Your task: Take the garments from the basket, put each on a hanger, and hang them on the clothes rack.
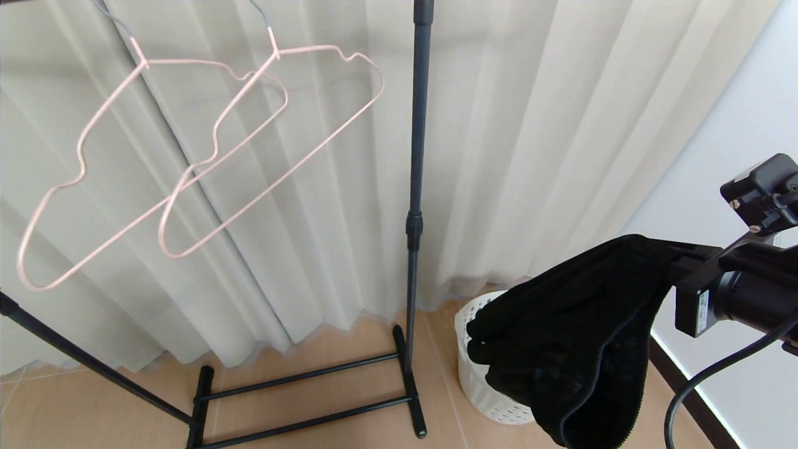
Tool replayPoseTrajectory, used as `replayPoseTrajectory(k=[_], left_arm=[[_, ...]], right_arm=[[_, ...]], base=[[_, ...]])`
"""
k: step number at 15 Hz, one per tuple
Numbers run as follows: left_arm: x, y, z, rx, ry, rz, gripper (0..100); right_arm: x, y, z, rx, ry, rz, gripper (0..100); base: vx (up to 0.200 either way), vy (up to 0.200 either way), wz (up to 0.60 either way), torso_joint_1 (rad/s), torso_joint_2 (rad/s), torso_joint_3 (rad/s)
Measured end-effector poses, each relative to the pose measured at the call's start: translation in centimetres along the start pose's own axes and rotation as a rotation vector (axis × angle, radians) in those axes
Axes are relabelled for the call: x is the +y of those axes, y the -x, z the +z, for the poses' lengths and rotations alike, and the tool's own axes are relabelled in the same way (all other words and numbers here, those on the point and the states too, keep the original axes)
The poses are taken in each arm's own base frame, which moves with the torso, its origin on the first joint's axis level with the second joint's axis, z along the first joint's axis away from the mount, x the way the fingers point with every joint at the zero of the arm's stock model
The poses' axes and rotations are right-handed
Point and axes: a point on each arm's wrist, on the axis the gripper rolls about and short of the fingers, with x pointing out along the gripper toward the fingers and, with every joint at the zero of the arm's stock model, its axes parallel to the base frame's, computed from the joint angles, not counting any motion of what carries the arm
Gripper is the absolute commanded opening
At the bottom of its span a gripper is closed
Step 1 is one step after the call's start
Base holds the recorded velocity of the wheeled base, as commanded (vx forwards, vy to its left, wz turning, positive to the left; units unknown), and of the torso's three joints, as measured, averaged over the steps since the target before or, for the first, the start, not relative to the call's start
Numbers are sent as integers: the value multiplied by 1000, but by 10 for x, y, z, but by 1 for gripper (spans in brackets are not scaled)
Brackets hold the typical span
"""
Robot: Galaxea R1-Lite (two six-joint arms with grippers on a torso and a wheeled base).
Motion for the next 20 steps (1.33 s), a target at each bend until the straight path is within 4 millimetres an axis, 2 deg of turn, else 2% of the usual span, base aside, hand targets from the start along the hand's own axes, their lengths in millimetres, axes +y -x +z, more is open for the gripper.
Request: replayPoseTrajectory(k=[10, 14, 20], left_arm=[[0, 0, 0, 0, 0, -1, 100], [0, 0, 0, 0, 2, 2, 100], [0, 0, 0, 0, 1, 1, 100]], right_arm=[[1, -1, -3, 12, 3, 6, 0], [2, -1, -5, 20, 4, 9, 0], [2, 0, -7, 22, 5, 10, 0]], base=[[0, 0, 0, 217, -558, -140], [0, 0, 0, 177, -400, -42], [0, 0, 0, 168, -363, -176]])
